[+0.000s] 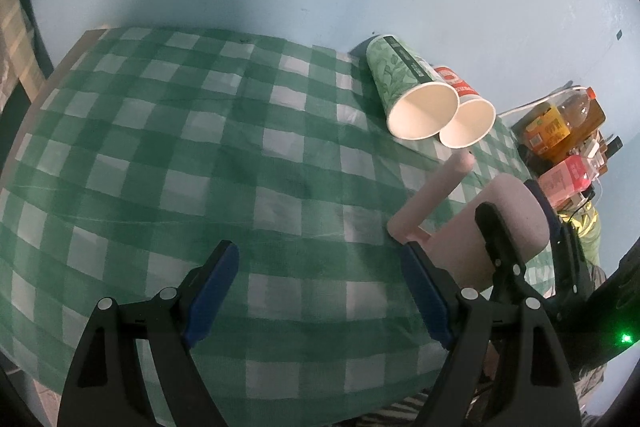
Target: Flip cup upside down
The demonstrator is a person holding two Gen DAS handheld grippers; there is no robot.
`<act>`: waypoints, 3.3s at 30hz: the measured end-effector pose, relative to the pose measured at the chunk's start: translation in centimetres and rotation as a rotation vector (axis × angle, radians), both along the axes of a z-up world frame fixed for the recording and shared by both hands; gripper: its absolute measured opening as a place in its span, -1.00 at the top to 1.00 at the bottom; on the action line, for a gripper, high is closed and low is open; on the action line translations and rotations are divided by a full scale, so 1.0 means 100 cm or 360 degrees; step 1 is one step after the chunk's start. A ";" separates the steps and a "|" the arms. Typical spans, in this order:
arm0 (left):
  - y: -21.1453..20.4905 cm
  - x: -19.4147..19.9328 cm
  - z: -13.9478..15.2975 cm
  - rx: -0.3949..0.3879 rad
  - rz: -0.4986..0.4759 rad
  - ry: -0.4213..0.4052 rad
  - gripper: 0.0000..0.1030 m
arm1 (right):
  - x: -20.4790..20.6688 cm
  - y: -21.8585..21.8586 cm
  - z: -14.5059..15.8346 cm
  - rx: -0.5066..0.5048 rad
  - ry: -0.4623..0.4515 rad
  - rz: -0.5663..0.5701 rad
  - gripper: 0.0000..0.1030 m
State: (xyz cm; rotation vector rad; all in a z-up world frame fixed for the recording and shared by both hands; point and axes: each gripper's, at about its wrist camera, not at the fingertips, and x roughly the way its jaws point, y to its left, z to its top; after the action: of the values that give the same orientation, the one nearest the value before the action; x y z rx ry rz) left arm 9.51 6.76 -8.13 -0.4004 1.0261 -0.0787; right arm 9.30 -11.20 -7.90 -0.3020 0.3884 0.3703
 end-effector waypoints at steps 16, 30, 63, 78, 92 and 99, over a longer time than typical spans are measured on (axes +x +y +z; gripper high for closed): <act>-0.018 -0.023 0.023 0.0139 0.0017 -0.0159 -0.65 | 0.001 -0.018 0.024 0.0196 0.0392 0.0006 -0.66; -0.039 -0.065 0.054 0.0319 0.0064 -0.0502 -0.78 | -0.014 -0.048 0.054 0.0254 0.0520 -0.0112 -0.71; -0.067 -0.094 0.065 0.0486 0.0104 -0.0689 -1.00 | -0.030 -0.081 0.036 0.0318 0.0646 -0.0259 -0.72; -0.068 -0.088 0.060 0.0480 0.0083 -0.0640 -1.00 | -0.027 -0.080 0.034 0.0316 0.0653 -0.0251 -0.72; -0.070 -0.087 0.057 0.0468 0.0071 -0.0615 -1.00 | -0.026 -0.078 0.033 0.0304 0.0660 -0.0248 -0.72; -0.070 -0.087 0.056 0.0476 0.0075 -0.0609 -1.00 | -0.026 -0.078 0.032 0.0306 0.0658 -0.0247 -0.72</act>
State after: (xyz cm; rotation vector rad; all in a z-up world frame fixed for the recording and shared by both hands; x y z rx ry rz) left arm 0.83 -0.28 -2.55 -0.1278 0.6369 0.0401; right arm 6.66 -18.97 -4.66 -0.0036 0.7717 0.3134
